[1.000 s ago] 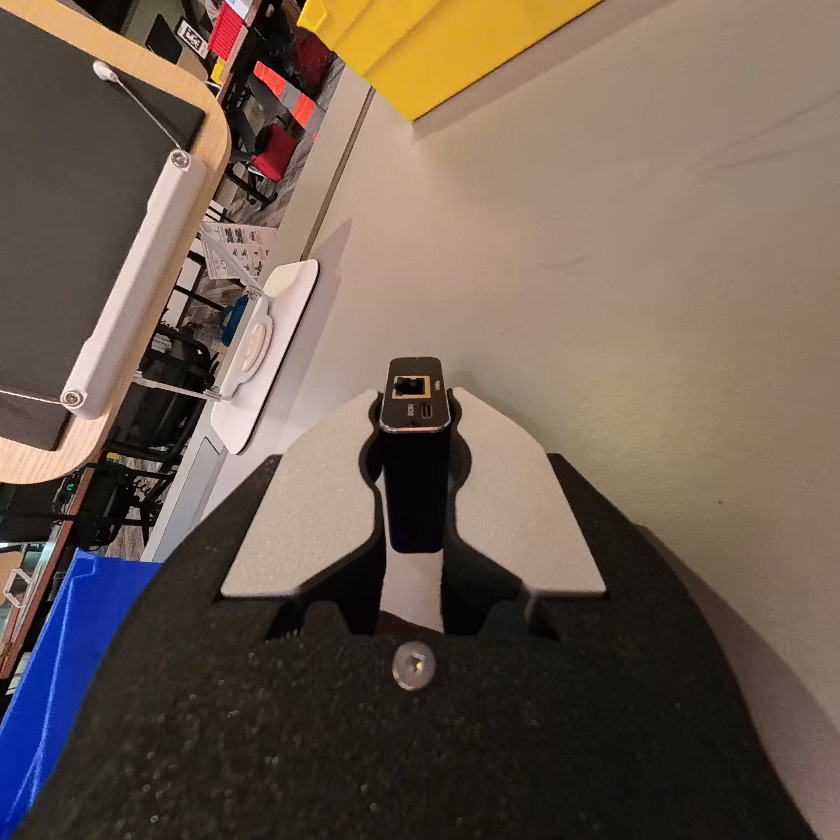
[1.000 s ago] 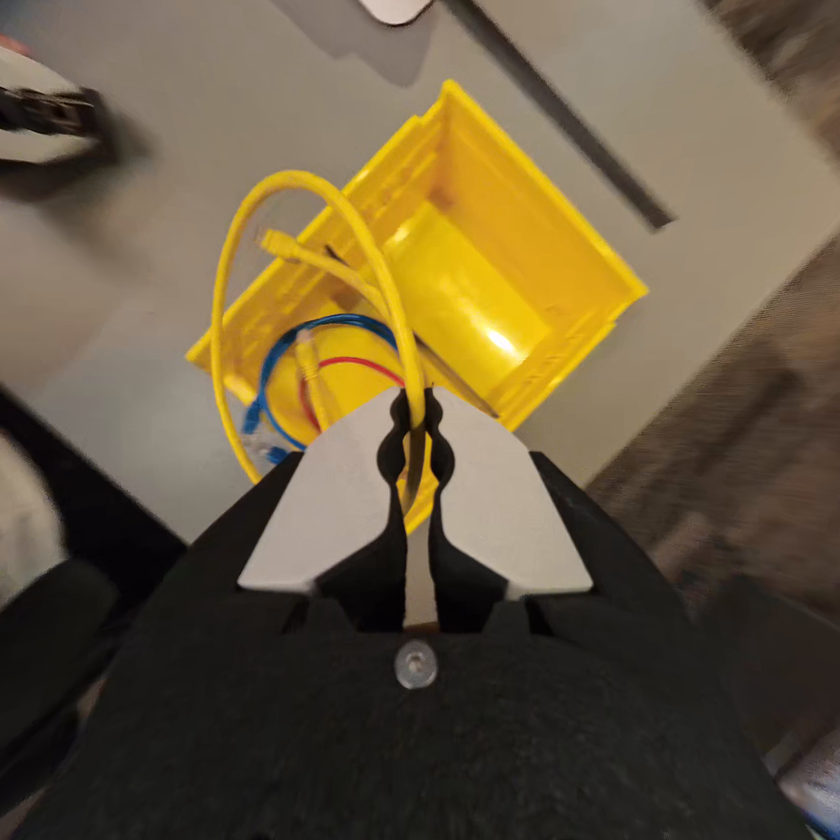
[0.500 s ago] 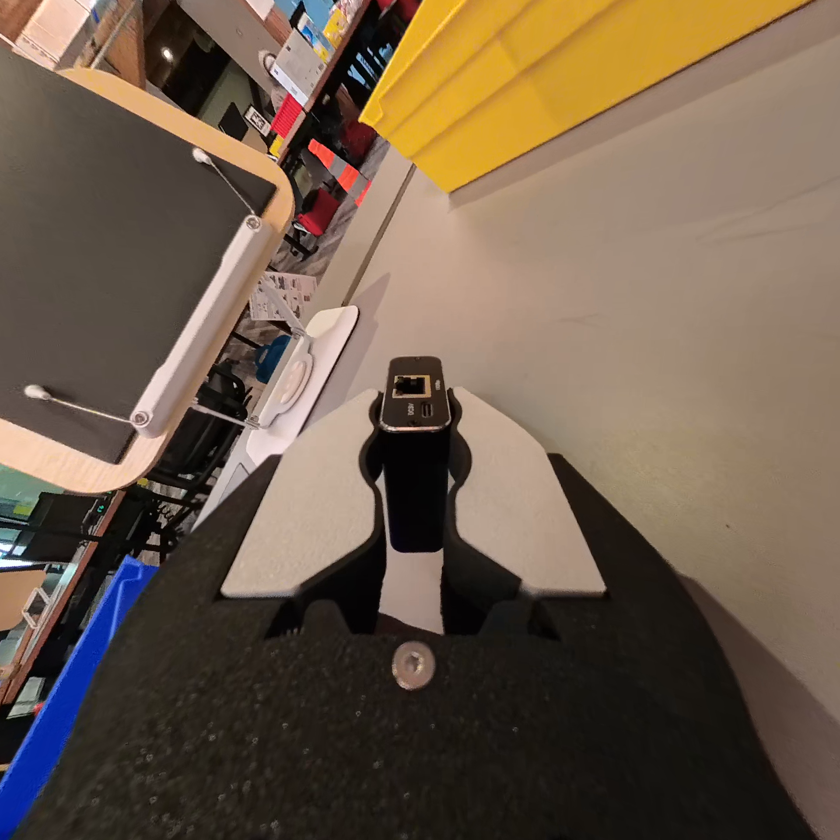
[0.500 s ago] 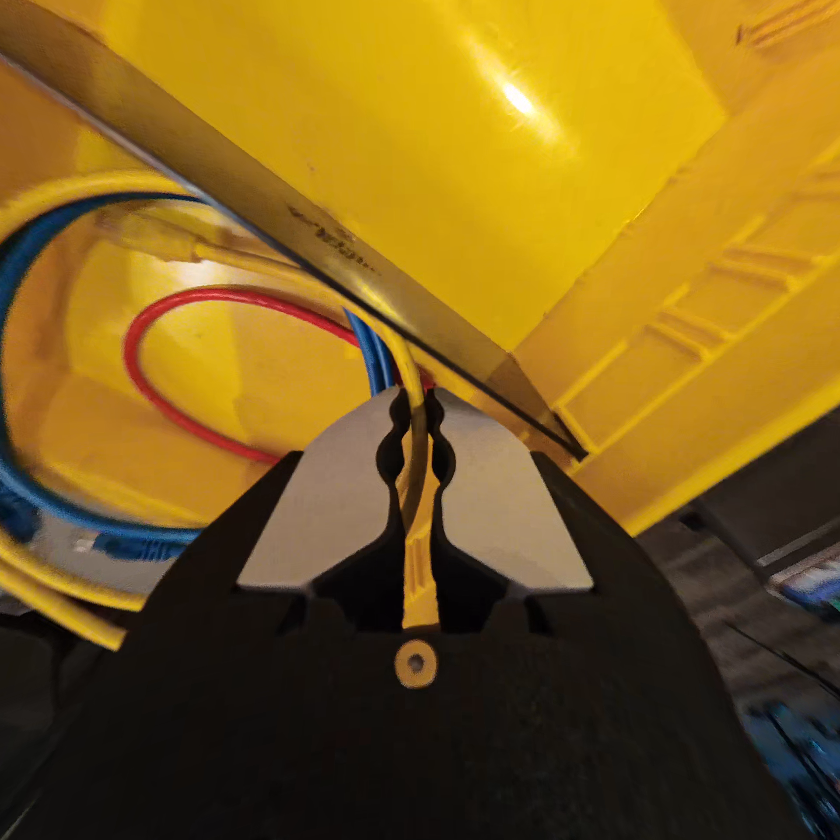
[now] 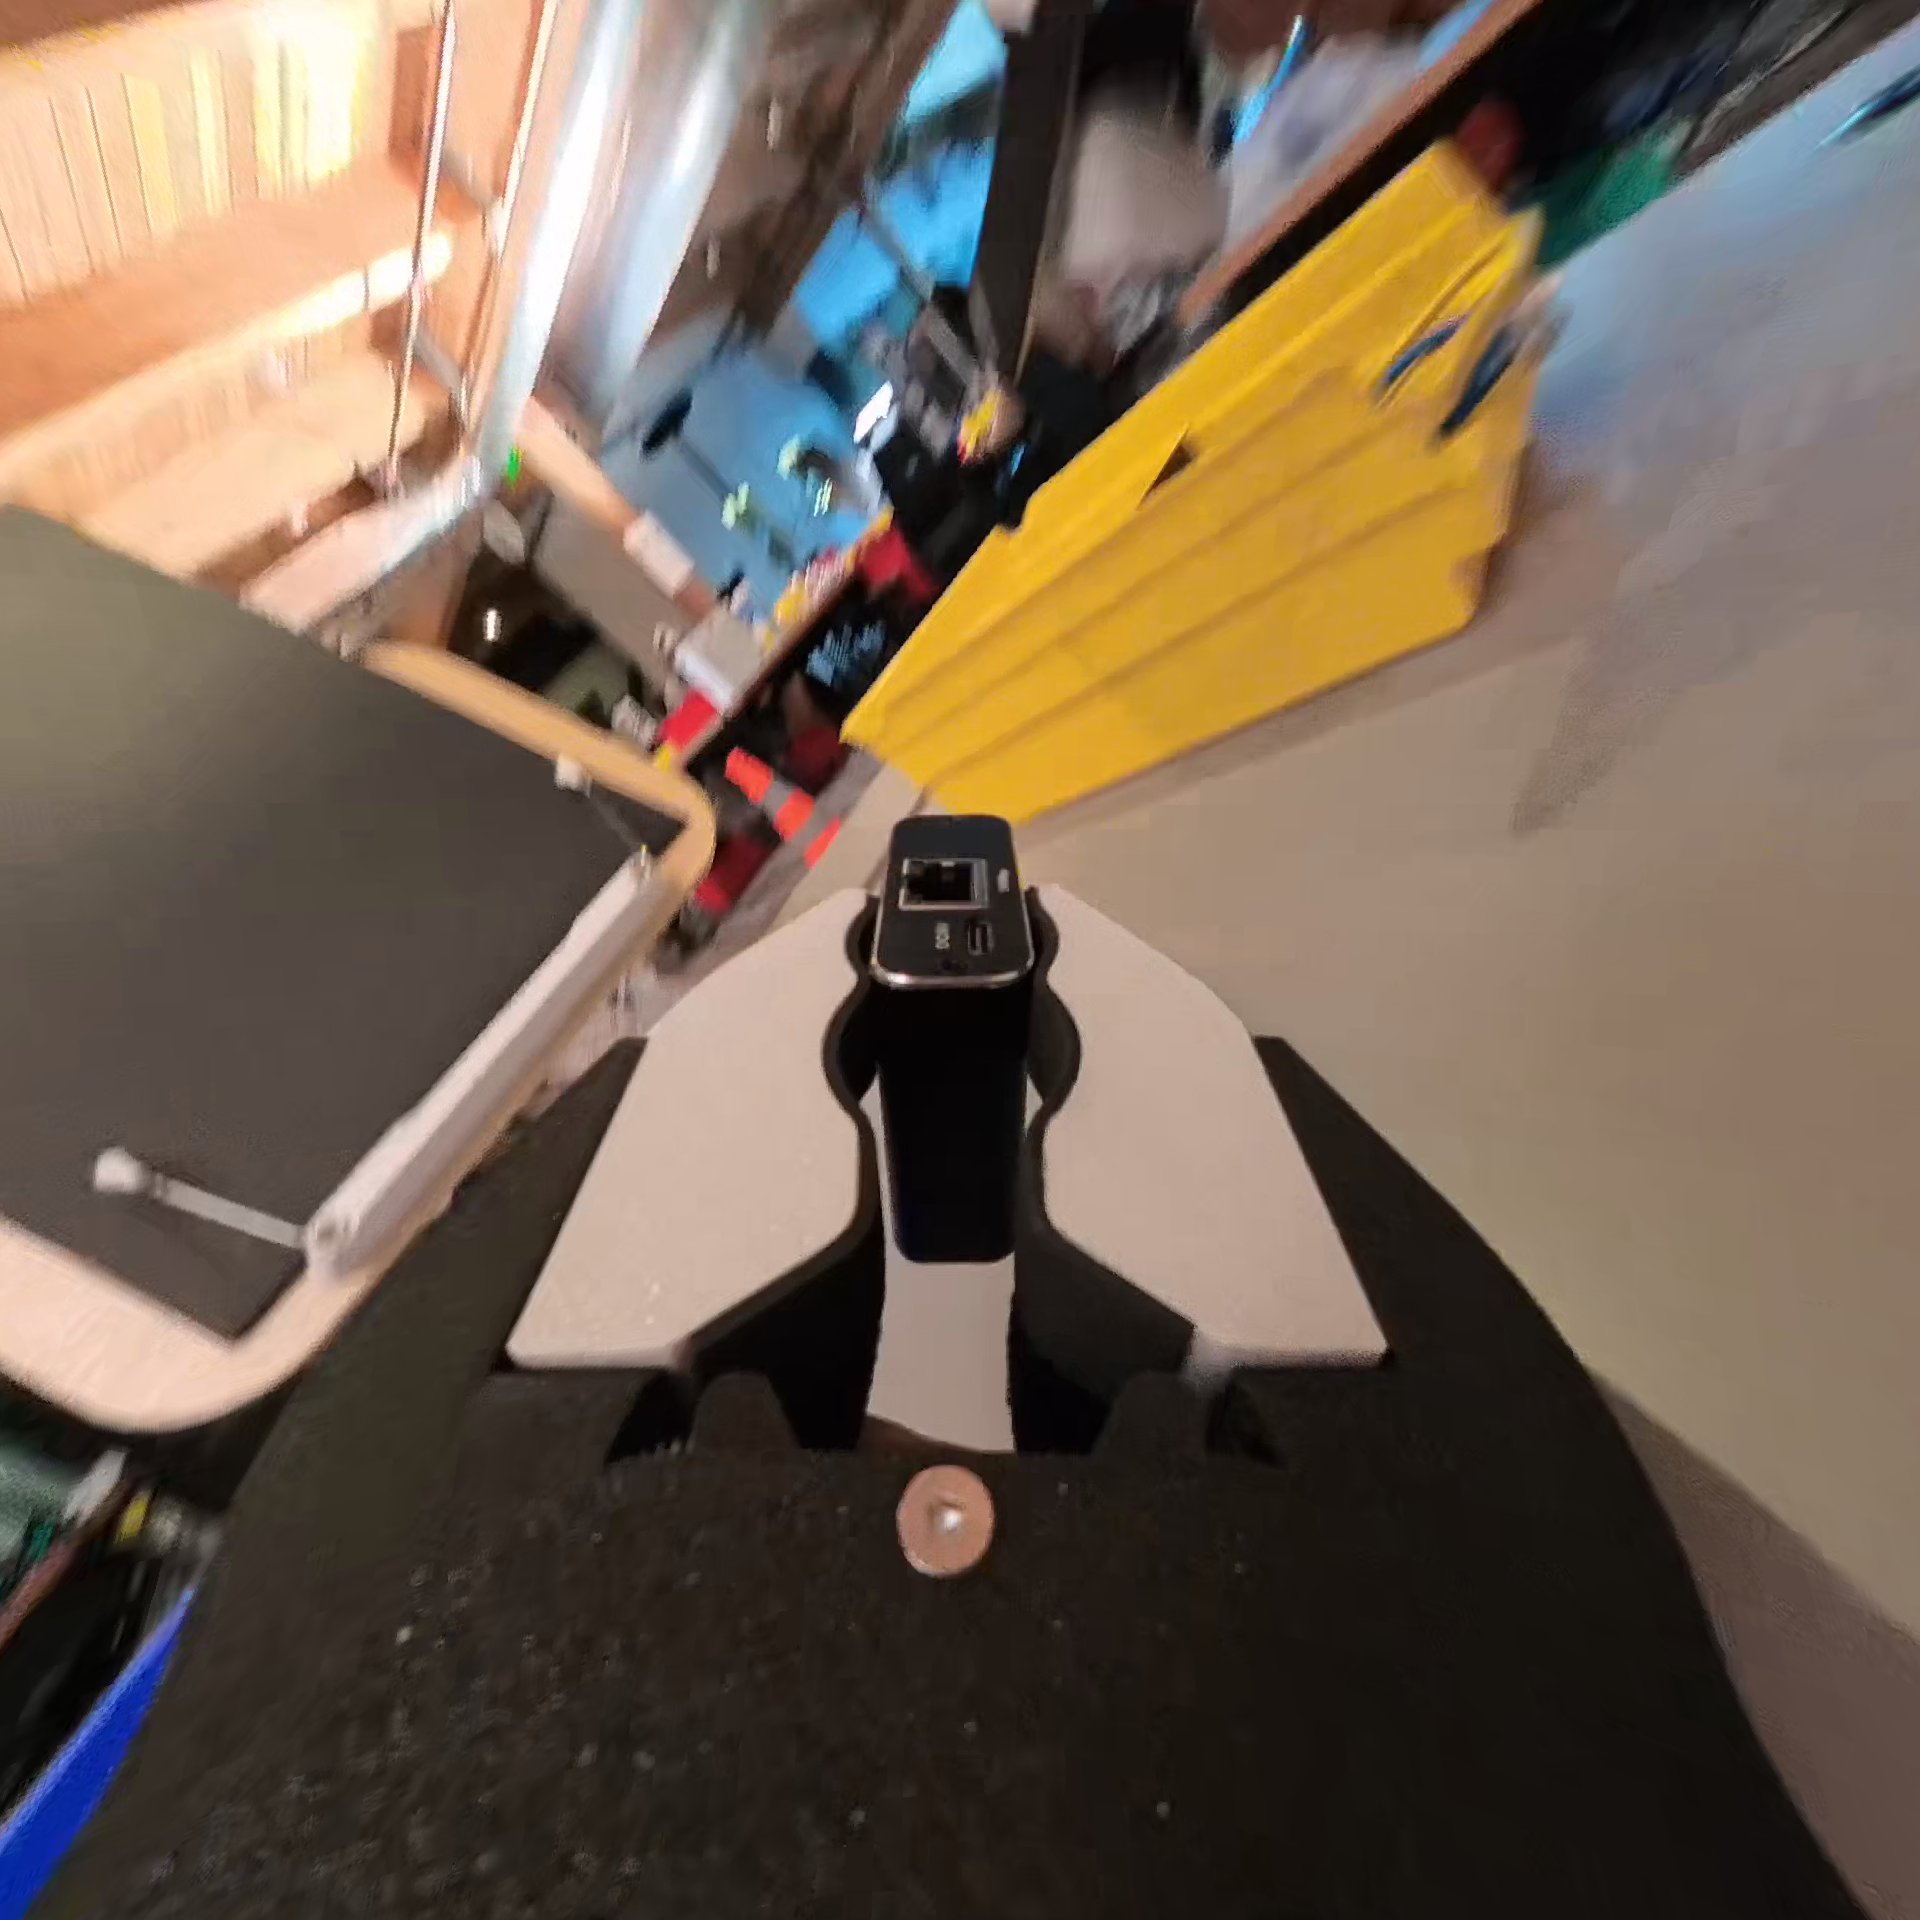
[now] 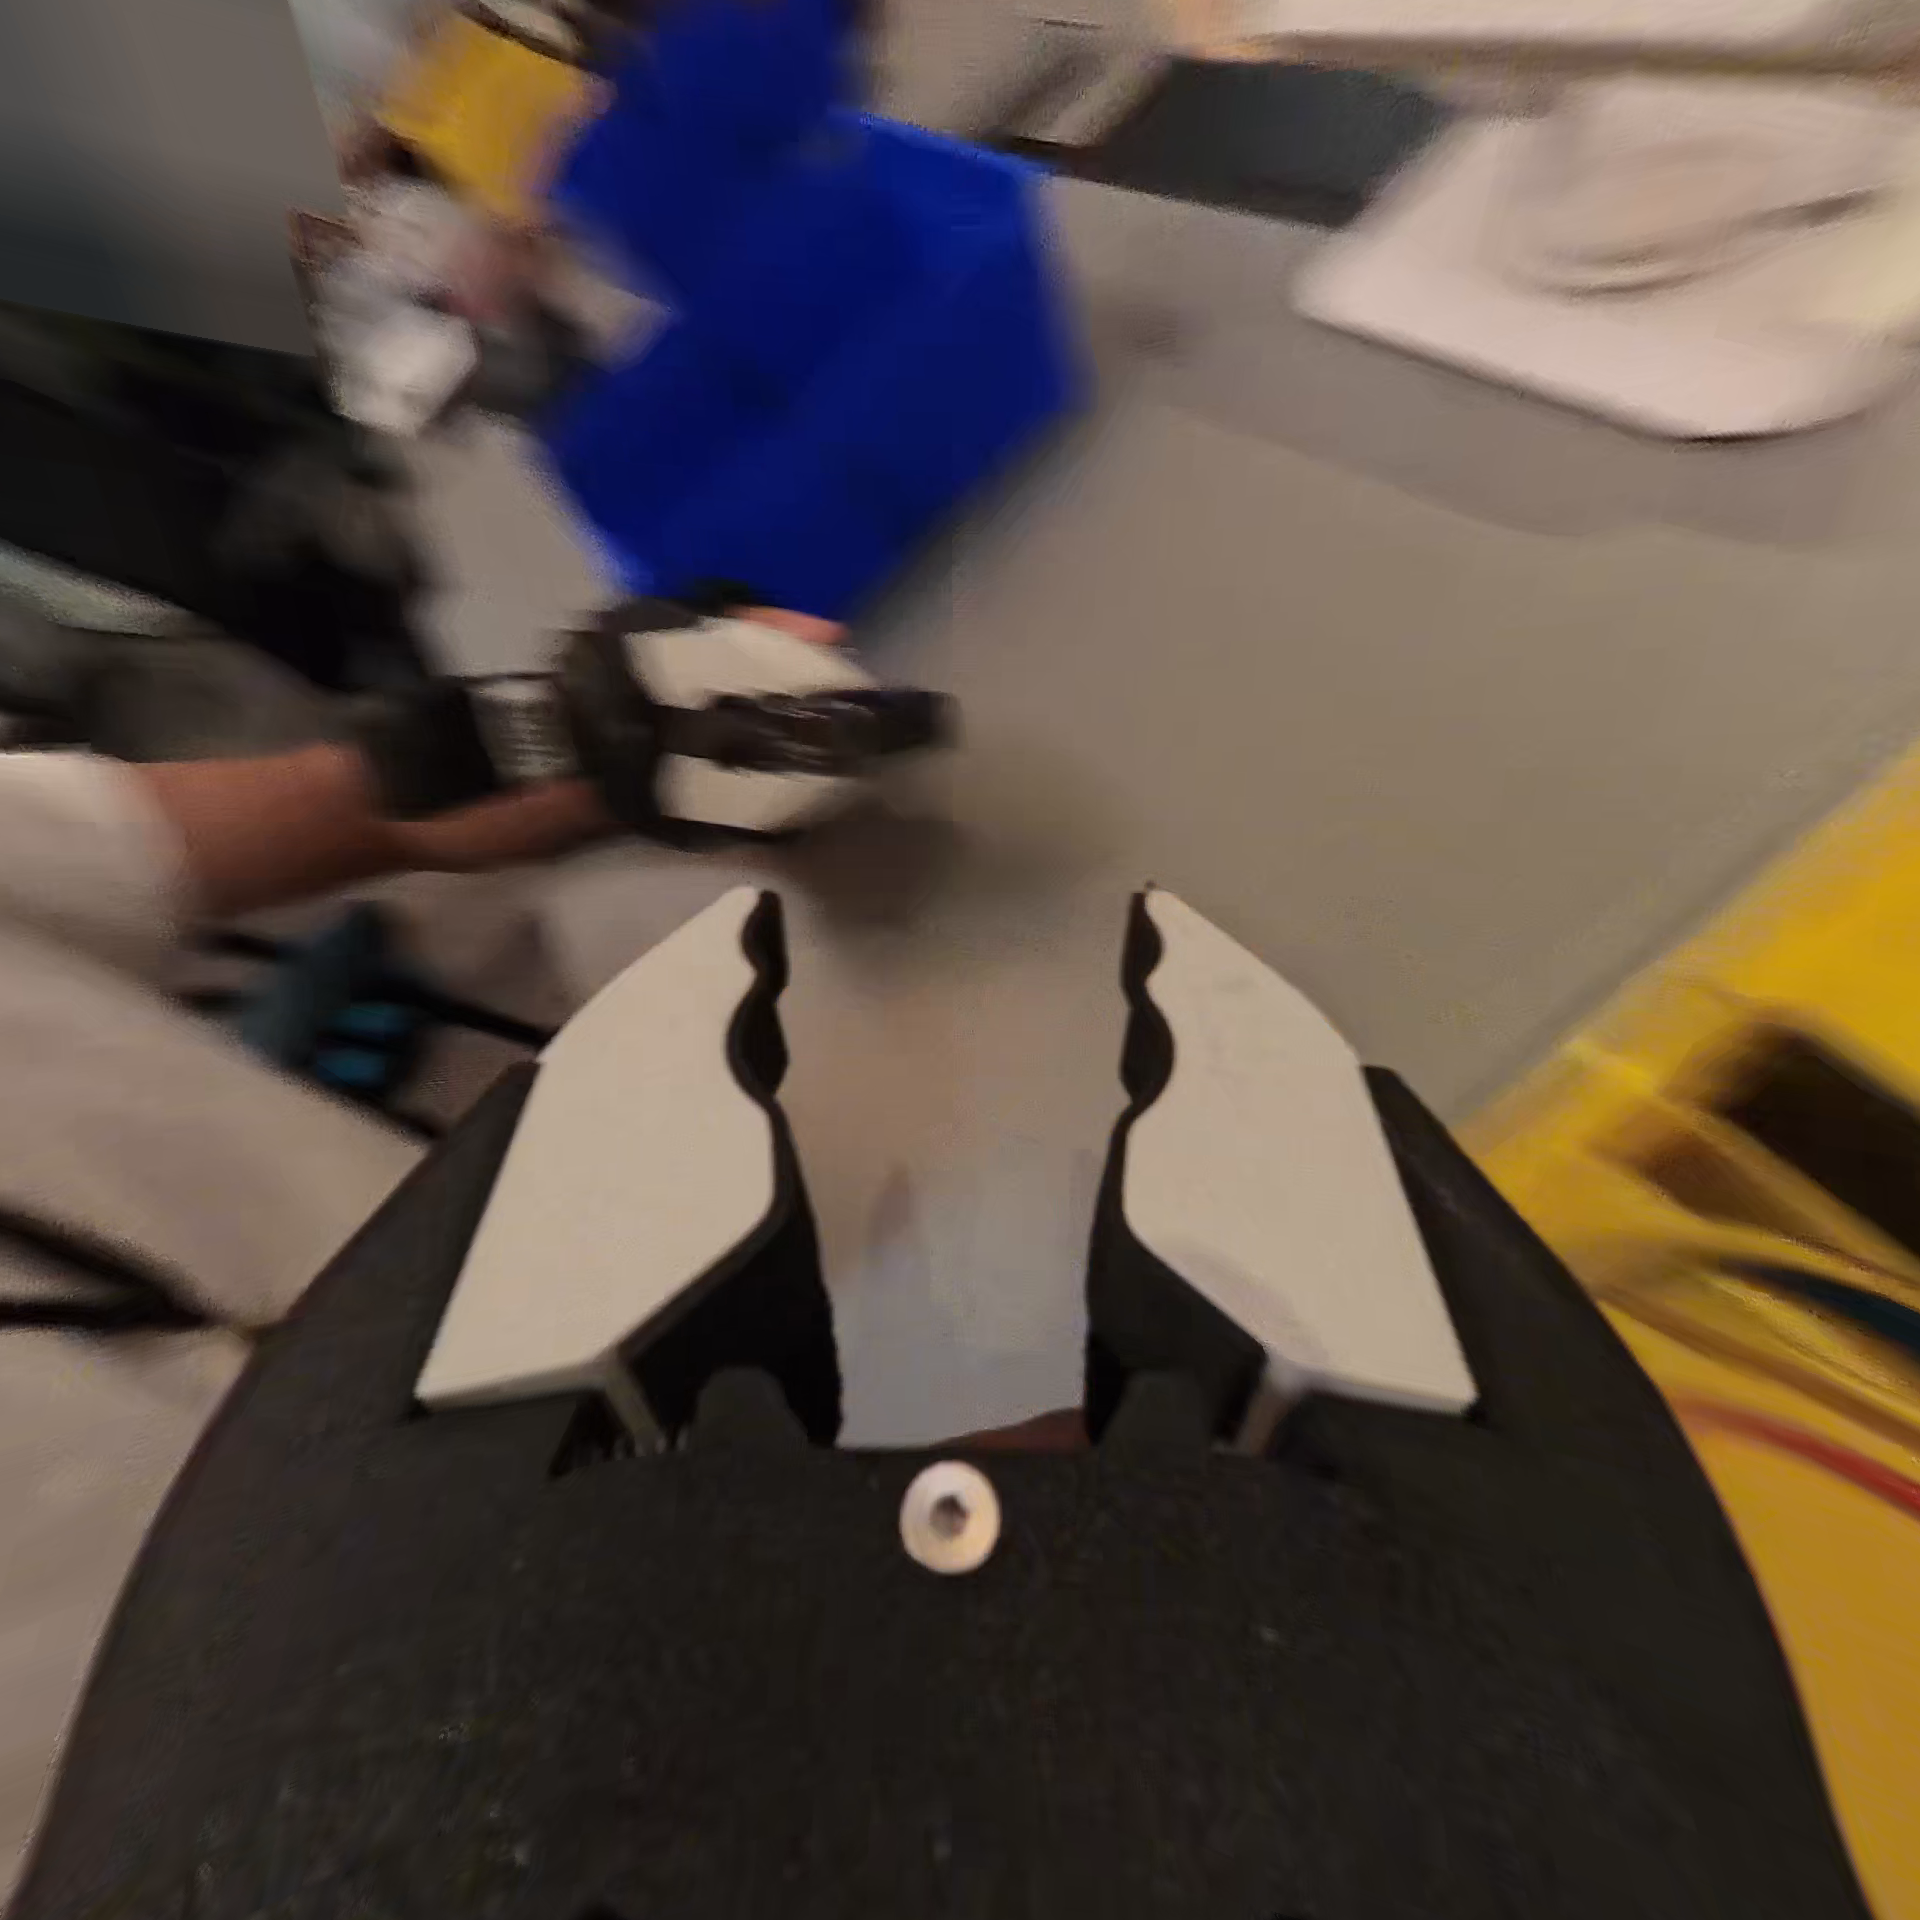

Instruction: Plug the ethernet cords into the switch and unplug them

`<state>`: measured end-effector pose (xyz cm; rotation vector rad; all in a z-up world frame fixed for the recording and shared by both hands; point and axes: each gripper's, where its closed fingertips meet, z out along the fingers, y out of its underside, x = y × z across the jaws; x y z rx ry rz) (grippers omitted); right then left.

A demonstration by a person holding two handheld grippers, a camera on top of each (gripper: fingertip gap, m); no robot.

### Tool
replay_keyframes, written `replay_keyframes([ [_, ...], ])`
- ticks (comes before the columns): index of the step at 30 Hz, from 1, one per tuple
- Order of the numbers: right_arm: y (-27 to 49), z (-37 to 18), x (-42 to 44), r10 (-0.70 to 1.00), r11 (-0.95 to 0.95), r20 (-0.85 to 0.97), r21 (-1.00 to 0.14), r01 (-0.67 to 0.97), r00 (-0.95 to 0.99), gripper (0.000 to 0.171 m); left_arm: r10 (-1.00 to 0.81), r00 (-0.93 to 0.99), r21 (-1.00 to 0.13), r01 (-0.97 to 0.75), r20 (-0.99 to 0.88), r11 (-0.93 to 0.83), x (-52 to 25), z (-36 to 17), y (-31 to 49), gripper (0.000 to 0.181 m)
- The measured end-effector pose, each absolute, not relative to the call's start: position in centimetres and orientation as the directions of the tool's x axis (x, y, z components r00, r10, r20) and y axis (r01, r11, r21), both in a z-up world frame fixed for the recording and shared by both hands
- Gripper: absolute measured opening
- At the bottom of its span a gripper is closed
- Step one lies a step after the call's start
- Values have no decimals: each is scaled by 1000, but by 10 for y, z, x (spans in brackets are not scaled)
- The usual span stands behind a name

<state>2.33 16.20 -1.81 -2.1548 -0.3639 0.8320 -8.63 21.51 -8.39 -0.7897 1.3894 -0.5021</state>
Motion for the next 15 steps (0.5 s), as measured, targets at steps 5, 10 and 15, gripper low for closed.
replay_keyframes([
  [5,149,-65,-96,650,-622,-462,-780,73,604,102,-694,144,-689,86,-706,719,-97,-53,174,24],
  [10,154,-74,-129,677,-624,-550,-781,-14,489,104,-690,112,-668,177,-715,722,-101,-45,145,24],
  [15,154,-83,-125,626,-692,-657,-717,-89,420,72,-683,65,-671,138,-728,729,-96,-58,138,25],
])
